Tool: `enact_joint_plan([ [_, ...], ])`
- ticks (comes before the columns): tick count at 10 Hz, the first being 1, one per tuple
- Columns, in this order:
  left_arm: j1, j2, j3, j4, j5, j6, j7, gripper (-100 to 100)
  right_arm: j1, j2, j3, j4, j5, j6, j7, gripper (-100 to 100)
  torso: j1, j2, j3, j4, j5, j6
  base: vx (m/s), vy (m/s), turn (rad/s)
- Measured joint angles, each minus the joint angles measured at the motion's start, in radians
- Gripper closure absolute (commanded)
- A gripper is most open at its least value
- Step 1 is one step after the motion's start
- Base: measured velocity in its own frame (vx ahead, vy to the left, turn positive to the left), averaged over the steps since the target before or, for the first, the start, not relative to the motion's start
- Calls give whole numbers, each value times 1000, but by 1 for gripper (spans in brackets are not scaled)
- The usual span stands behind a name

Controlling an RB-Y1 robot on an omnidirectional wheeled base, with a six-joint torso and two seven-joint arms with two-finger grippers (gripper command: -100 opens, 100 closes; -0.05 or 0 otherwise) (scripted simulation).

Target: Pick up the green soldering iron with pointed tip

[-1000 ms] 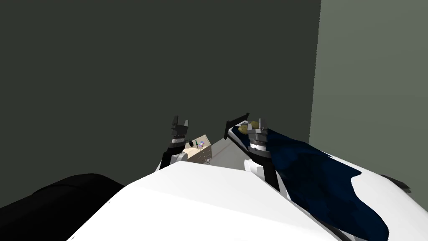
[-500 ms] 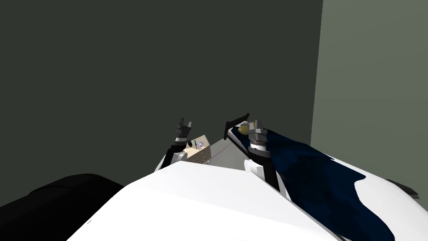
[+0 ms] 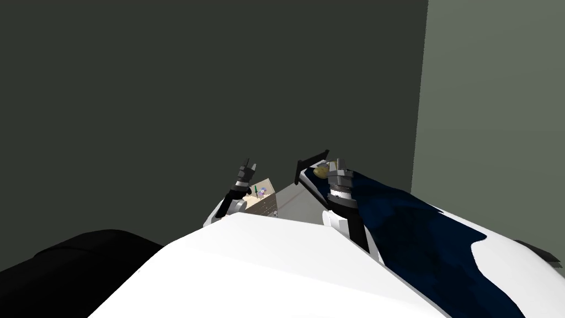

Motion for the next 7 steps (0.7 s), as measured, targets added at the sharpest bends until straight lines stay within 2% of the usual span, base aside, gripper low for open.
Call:
enact_joint_plan([
  [2, -11, 48, -16, 50, 8, 9, 8, -100, 0, 0, 0, 0, 0, 0, 0, 0, -1, -1, 0, 0, 0, 0, 37, -58, 2],
  [5, -42, 106, -22, 130, 21, 30, 22, -100, 0, 0, 0, 0, 0, 0, 0, 0, 0, 0, 0, 0, 0, 0, 27, -50, -8],
  [7, -42, 140, -35, 170, 24, 39, 27, -100, 0, 0, 0, 0, 0, 0, 0, 0, 0, 0, 0, 0, 0, 0, 28, -43, -11],
])
